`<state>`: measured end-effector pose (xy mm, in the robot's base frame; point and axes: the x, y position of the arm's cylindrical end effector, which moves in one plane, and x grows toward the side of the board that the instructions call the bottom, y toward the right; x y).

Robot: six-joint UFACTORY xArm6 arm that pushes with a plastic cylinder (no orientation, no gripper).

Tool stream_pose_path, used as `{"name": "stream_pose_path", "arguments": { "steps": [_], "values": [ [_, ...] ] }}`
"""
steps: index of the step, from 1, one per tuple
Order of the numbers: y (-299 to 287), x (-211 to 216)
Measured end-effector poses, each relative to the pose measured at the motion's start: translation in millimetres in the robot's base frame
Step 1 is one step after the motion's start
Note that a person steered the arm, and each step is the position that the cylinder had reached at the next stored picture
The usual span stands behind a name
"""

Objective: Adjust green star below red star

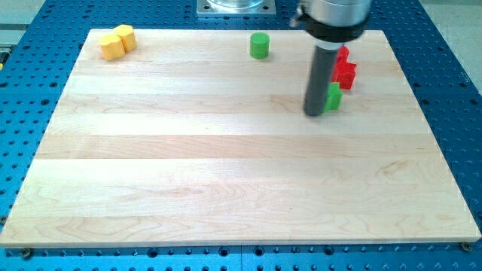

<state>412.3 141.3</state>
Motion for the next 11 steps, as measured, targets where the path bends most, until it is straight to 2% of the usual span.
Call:
{"name": "stream_pose_path", "arguments": {
  "steps": [1,6,7,11],
  "values": [
    [10.3,9.7],
    [-62.4,6.1],
    [-42.2,-12.5],
    [12.0,-12.6]
  ]
}}
